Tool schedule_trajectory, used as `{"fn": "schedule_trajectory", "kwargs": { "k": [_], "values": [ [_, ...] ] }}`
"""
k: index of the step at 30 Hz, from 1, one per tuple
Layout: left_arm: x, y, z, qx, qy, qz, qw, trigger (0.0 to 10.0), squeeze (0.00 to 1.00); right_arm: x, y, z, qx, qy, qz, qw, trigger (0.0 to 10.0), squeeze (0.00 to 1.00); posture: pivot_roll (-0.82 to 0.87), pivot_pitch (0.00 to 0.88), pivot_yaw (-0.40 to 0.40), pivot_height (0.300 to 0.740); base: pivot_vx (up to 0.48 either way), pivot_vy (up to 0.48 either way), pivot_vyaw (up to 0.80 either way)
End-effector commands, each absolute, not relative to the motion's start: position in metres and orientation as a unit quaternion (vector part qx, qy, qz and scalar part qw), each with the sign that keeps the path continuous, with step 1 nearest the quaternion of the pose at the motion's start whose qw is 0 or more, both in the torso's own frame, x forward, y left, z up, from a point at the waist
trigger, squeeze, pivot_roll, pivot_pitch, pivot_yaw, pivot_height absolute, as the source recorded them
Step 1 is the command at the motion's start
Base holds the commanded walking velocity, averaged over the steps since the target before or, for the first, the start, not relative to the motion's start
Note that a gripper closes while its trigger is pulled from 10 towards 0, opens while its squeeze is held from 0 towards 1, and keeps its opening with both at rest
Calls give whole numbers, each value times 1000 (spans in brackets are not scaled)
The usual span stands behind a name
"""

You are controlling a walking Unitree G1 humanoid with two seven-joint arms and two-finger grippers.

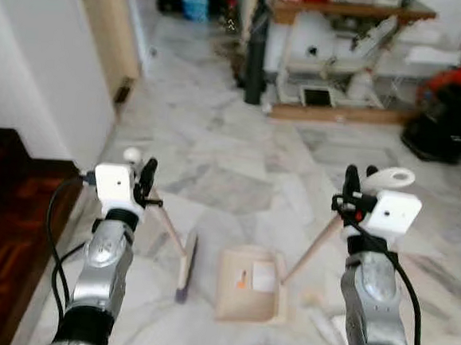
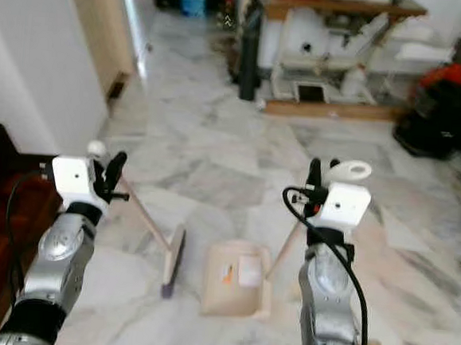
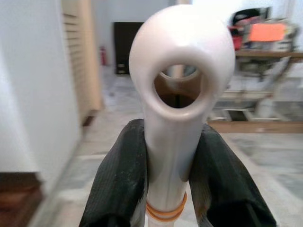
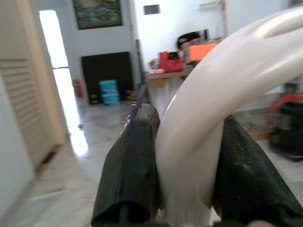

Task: Sweep floor

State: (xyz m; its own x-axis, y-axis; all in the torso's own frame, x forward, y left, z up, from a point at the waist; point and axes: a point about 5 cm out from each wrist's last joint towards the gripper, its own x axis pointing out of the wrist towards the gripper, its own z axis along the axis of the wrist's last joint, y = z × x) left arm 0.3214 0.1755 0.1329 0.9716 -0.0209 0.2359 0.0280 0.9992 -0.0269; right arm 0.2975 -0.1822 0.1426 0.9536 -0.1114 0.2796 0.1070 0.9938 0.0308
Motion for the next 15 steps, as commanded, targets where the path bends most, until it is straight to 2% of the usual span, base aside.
{"fn": "schedule_trajectory", "kwargs": {
  "k": [1, 15],
  "values": [
    [323, 172, 149, -14, -152, -18, 988, 9804, 0, 298, -184, 154, 14, -172, -57, 983, 10000, 0, -67, 23, 12, 740, 0, 0, 800],
    [321, 172, 146, -12, -146, -20, 989, 10000, 0, 299, -180, 155, 11, -172, -44, 984, 10000, 0, -68, 25, 9, 740, 0, 0, 800]
  ]
}}
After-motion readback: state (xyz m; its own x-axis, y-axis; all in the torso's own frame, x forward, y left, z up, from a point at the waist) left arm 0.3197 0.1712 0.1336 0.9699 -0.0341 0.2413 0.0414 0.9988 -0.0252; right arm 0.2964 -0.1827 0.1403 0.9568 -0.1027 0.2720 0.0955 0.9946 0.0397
